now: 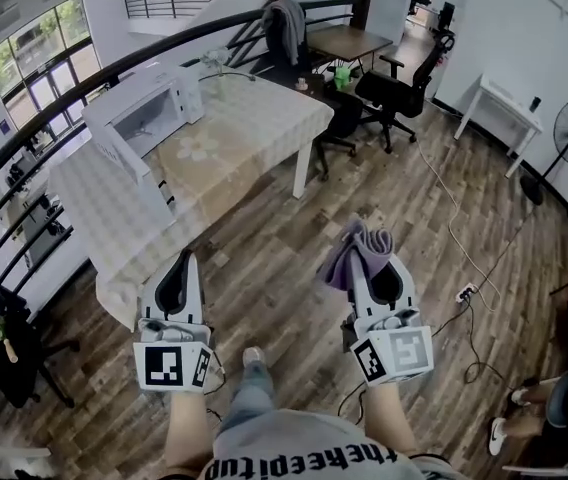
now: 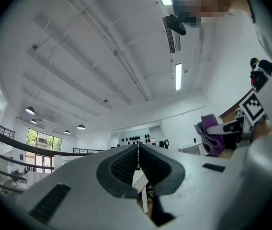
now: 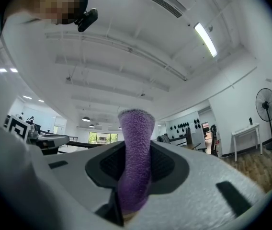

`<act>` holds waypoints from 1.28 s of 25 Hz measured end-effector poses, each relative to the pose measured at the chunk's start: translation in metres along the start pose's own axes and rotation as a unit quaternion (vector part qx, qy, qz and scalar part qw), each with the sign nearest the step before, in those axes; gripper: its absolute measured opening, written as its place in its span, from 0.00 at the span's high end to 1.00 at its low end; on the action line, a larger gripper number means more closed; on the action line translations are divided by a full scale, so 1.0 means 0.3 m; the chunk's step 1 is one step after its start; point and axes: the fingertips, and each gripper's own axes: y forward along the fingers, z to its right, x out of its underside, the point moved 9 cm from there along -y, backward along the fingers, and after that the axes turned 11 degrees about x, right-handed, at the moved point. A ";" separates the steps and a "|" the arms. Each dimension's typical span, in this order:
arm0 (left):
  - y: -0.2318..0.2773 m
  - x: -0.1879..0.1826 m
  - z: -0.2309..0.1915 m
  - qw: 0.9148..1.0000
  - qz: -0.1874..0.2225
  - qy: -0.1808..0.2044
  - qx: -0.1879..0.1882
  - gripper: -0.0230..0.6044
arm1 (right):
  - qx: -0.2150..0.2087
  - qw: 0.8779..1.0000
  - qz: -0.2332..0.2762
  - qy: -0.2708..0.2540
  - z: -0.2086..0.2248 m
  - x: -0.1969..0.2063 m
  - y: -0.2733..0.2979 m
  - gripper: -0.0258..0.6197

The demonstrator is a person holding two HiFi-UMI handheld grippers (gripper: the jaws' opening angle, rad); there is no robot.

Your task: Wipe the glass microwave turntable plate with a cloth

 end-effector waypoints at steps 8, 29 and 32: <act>0.244 0.080 -0.278 1.000 0.003 0.005 0.010 0.95 | 0.010 1.000 0.010 0.004 -0.079 0.044 0.357 0.79; 0.638 0.292 -0.636 1.000 0.003 -0.017 0.026 0.95 | 0.027 1.000 -0.006 -0.009 -0.147 0.197 0.853 0.79; 0.714 0.322 -0.672 1.000 -0.002 -0.012 0.021 0.95 | 0.020 1.000 -0.008 -0.002 -0.125 0.224 0.962 0.79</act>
